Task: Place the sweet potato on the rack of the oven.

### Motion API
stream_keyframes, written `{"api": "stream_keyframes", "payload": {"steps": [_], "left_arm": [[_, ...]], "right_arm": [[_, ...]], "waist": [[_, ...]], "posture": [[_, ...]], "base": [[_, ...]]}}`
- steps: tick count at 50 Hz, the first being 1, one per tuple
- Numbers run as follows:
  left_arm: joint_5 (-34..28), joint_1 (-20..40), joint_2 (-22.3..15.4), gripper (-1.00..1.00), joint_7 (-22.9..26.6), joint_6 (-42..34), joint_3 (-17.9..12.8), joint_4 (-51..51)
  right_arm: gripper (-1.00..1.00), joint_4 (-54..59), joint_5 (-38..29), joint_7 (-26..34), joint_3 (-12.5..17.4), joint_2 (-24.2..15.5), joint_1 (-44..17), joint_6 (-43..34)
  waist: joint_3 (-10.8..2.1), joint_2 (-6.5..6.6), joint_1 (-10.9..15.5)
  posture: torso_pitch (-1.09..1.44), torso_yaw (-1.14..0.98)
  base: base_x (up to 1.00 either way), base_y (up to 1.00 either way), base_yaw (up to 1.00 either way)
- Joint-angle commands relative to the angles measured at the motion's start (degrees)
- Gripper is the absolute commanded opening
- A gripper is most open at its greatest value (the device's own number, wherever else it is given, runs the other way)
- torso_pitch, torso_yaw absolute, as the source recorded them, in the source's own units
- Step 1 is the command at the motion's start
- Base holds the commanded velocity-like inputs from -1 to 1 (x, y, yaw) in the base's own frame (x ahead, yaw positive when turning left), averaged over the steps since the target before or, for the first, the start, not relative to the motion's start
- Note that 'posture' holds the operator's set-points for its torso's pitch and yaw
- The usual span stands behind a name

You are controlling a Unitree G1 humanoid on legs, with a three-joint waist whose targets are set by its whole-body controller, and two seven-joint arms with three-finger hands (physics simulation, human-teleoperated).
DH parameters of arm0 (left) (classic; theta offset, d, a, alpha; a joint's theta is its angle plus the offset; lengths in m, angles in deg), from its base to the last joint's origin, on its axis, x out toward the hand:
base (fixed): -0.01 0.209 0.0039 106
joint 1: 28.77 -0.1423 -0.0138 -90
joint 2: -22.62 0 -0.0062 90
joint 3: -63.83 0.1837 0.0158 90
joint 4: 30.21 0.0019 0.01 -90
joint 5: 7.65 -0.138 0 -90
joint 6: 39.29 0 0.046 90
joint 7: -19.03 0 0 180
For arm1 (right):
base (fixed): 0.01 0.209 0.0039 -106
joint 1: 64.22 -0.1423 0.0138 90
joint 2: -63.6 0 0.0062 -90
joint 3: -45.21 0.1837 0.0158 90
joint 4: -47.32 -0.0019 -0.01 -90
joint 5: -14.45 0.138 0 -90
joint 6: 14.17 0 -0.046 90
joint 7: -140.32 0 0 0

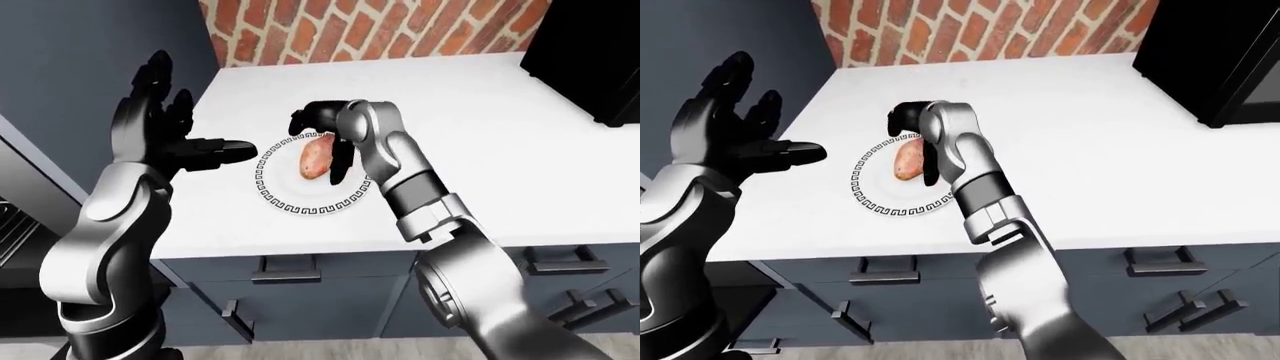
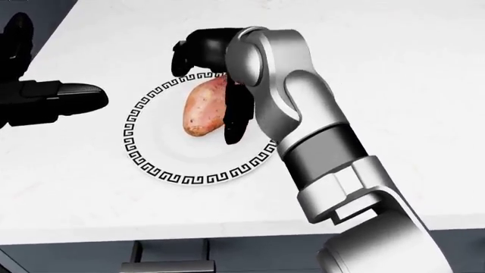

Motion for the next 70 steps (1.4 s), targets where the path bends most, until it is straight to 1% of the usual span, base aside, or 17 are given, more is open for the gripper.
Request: {"api": "stream_keyframes", "payload": {"steps": [1,8,15,19,21,23,29,30,31,45,50,54,56,57,58,59,70], "left_arm": [[-0.01,1.62,-0.74,1.00,0.01,1.61,-0.72,-1.65],[0.01,1.69,-0.73,1.00,0.06,1.90,-0.72,-1.33],[-0.06,1.80,-0.78,1.00,0.15,2.37,-0.63,-0.75],[0.03,1.80,-0.69,1.00,-0.06,2.08,-0.58,-1.14],[0.02,1.85,-0.68,1.00,-0.10,2.03,-0.55,-1.17],[0.11,1.87,-0.70,1.00,-0.13,1.85,-0.63,-1.30],[0.22,1.87,-0.75,1.00,-0.19,1.73,-0.70,-1.48],[0.14,1.79,-0.72,1.00,-0.15,1.92,-0.64,-1.34],[0.14,1.82,-0.69,1.00,-0.19,1.87,-0.59,-1.42],[0.19,1.92,-0.73,1.00,-0.18,2.19,-0.59,-1.08],[0.20,1.96,-0.75,1.00,-0.11,2.33,-0.61,-0.83],[0.33,1.81,-0.73,1.00,-0.20,2.04,-0.66,-1.30],[0.34,1.61,-0.54,1.00,-0.32,1.84,-0.41,-1.78],[0.39,1.62,-0.54,1.00,-0.34,1.62,-0.41,-1.98],[0.49,1.68,-0.59,1.00,-0.37,1.39,-0.55,-2.14],[0.51,1.68,-0.64,1.00,-0.34,1.39,-0.65,-2.11],[0.47,1.86,-0.73,1.00,-0.35,1.65,-0.63,-1.70]], "right_arm": [[0.49,-2.16,-0.71,-0.88,0.40,-0.20,-2.28,0.98],[0.49,-0.37,-2.39,-1.75,0.40,-0.13,-3.06,2.49],[0.50,2.12,-5.60,-4.40,-0.71,0.21,-2.61,5.25],[0.50,3.40,-6.11,-5.53,-0.23,0.41,-3.05,6.02],[0.48,3.84,-6.34,-5.79,-0.12,0.45,-3.46,6.21],[0.36,3.47,-6.57,-5.54,-0.14,0.55,-3.33,6.14],[0.33,4.08,-7.22,-5.95,-0.18,0.59,-3.25,6.68],[0.25,4.02,-7.26,-5.87,-0.15,0.64,-3.28,6.59],[0.23,4.06,-7.26,-5.90,-0.12,0.67,-3.26,6.63],[0.18,5.35,-9.50,-7.91,-0.78,1.26,-2.54,7.82],[0.02,6.41,-9.53,-8.56,-0.51,1.66,-3.29,7.64],[0.01,6.34,-9.43,-8.90,-0.38,1.76,-3.27,7.22],[-0.25,5.80,-9.30,-8.95,-0.34,2.01,-2.92,6.51],[-0.20,5.79,-9.25,-9.11,-0.36,2.09,-2.70,6.42],[-0.09,5.90,-9.17,-9.33,-0.37,2.12,-2.56,6.43],[-0.06,6.15,-9.16,-9.67,-0.42,2.17,-2.47,6.46],[-0.14,7.06,-8.86,-11.60,-0.88,3.34,-0.90,6.09]], "waist": [[-1.73,0.30,-0.02],[-1.71,0.31,-0.02],[-1.73,0.38,0.01],[-1.81,0.40,0.05],[-1.85,0.38,0.07],[-1.88,0.37,0.11],[-1.85,0.38,0.15],[-1.87,0.39,0.16],[-1.86,0.38,0.17],[-1.96,0.45,0.20],[-2.11,0.50,0.25],[-2.18,0.54,0.30],[-2.27,0.55,0.30],[-2.28,0.53,0.31],[-2.31,0.53,0.32],[-2.33,0.53,0.33],[-2.54,0.62,-0.03]], "posture": [[0.00,0.00],[0.00,0.00],[0.00,0.00],[0.00,0.00],[0.00,0.00],[0.00,0.00],[0.00,0.00],[0.00,0.00],[0.00,0.00],[0.00,0.00],[0.00,0.00],[0.00,0.00],[0.00,0.00],[0.00,0.00],[0.00,0.00],[0.00,0.00],[0.00,0.00]], "base": [[0.00,0.00,0.00],[0.00,0.00,0.00],[0.00,0.00,0.00],[0.00,0.00,0.00],[0.00,0.00,0.00],[0.00,0.00,0.00],[0.00,0.00,0.00],[0.00,0.00,0.00],[0.00,0.00,0.00],[0.00,0.00,0.00],[0.00,0.00,0.00],[0.00,0.00,0.00],[0.00,0.00,0.00],[0.00,0.00,0.00],[0.00,0.00,0.00],[0.00,0.00,0.00],[0.00,0.00,0.00]]}}
